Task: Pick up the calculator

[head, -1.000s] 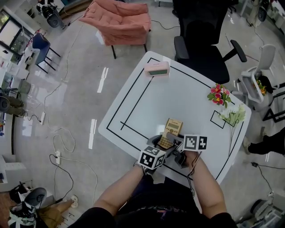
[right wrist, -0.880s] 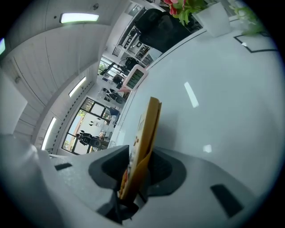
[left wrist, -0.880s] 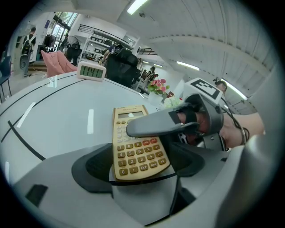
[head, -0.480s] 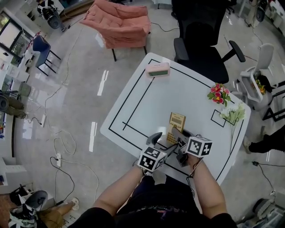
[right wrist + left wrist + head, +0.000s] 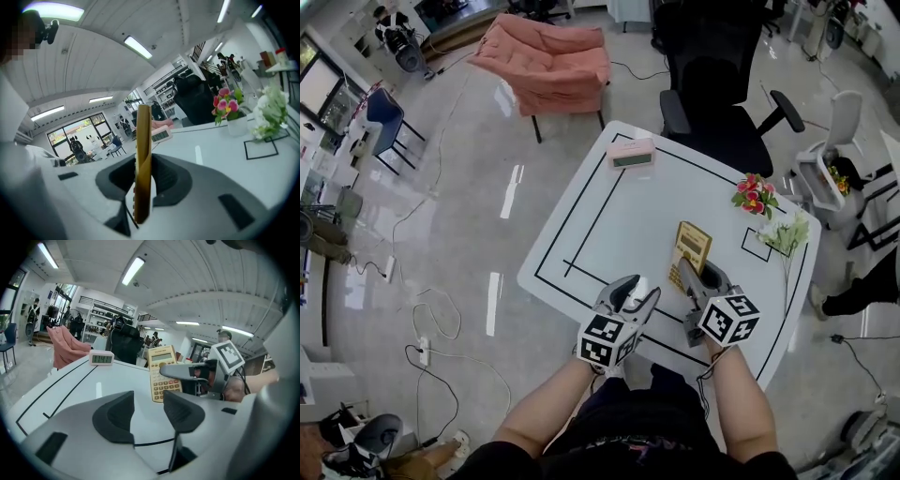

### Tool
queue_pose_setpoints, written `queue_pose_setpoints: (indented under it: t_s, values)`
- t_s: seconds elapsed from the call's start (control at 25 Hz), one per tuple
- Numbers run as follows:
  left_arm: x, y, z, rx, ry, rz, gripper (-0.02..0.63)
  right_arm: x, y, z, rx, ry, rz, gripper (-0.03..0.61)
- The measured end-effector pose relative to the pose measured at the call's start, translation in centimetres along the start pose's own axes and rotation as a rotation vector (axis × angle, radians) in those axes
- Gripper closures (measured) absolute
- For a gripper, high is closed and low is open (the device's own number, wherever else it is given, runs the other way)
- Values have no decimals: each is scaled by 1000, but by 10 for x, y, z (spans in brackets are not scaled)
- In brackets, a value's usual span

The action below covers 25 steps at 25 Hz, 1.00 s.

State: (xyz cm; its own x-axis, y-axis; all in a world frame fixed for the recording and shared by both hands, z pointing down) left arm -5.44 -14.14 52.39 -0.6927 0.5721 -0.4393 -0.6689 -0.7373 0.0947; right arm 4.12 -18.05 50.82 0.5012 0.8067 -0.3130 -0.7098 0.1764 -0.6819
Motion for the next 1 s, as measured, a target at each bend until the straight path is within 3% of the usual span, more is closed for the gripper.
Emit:
queue_pose_setpoints:
  t_s: [0.2,0.24,0.72,1.0]
  values:
    - [33,11,-28,3,-85,-39,598,20,40,-10,139,-73,-11,495]
    - [39,11,-33,-2,-101,-36,611,24,48,-10,159,-85,-12,495]
    - [100,-11,-64,-153,-207,80,612,94,109,2,214,-250,43,495]
    - [109,-48,-64,-138,-217,181,612,144,114,7,238,-288,119,495]
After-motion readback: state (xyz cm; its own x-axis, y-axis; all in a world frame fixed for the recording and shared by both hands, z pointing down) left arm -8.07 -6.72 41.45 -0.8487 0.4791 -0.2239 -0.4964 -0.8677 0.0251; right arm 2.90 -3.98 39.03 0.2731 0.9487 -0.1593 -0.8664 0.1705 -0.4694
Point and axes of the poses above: the fingertips, and each gripper's own axes: x backward along the fingers, y to its left, z out of its underside, the point moved 1 cm from there along x, backward along the fingers, and after that the axes turned 15 degrees about -x, right-handed, at the moved point
